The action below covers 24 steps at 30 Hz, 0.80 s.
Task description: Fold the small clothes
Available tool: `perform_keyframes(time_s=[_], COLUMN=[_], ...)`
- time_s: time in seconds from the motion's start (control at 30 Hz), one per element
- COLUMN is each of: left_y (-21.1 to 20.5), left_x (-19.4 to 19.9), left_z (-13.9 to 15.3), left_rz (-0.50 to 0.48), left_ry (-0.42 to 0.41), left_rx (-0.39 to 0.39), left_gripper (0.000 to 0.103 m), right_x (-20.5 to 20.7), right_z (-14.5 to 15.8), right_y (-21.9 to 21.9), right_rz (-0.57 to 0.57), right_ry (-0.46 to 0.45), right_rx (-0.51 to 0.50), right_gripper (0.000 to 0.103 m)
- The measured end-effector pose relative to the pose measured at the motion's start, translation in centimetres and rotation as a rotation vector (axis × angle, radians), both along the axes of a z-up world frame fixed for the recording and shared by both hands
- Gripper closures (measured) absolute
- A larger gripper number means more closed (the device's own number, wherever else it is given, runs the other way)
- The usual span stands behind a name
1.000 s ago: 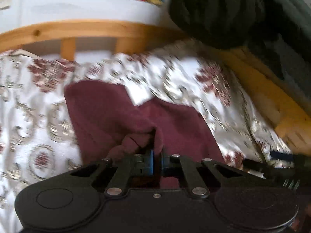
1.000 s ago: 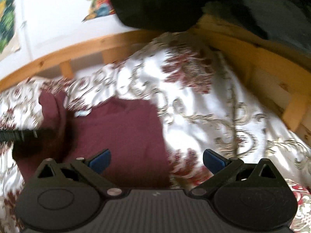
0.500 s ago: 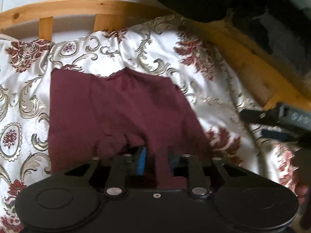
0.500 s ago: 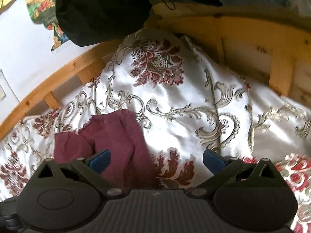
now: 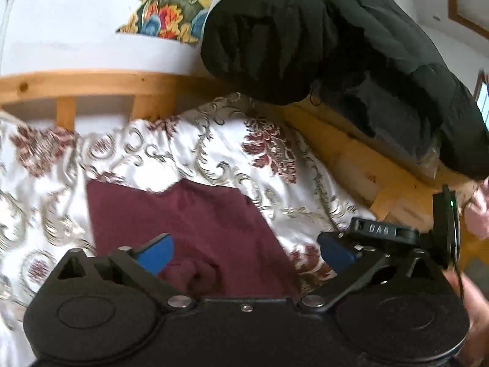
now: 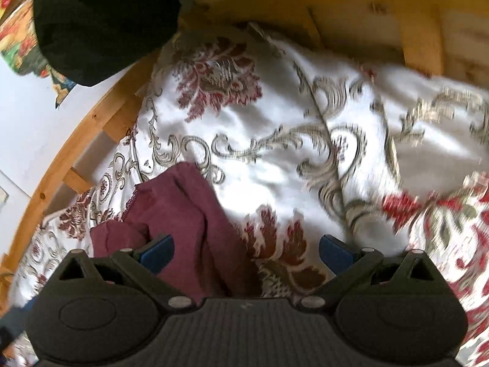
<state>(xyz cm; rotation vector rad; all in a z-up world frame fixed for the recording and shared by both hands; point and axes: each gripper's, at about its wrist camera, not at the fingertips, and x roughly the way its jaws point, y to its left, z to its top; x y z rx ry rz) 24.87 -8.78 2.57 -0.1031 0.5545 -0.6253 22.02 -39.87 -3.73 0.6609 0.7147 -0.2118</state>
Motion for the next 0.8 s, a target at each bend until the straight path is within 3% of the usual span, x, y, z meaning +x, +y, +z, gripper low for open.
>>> perform_keyframes(time_s=[0.13,0.3,0.5,0.63,0.8], left_y=[2.0,4.0,2.3,1.2,0.6], left_x=[-0.6,-2.7,-3.1,-3.1,-2.7], left_z=[-1.0,-4.4,-6.2,-7.4,-8.6], left_rz=[0.002,0.028,-0.018,-0.047,-0.014], left_ry=[-0.017,-0.055,-0.053,-0.066,-0.035], left_rx=[0.074,0.112,0.286,0.367,0.487], left_gripper=[0.001,0.001,0.001,0.001,0.001], right_x=[0.4,0.6,2.7,4.5,6.1], right_z=[-1.0,-2.1,-4.4,-6.1,-6.9], right_y=[0.7,2.4,5.5,7.0,7.9], right_rz=[0.013,0.090,0.260,0.317,0.392], right_ry=[0.000,-0.081,-0.173,-0.167,-0.154], right_rx=[0.064,0.226,0.454,0.484,0.447], right_gripper=[0.000,0.000,0.000,0.000,0.000])
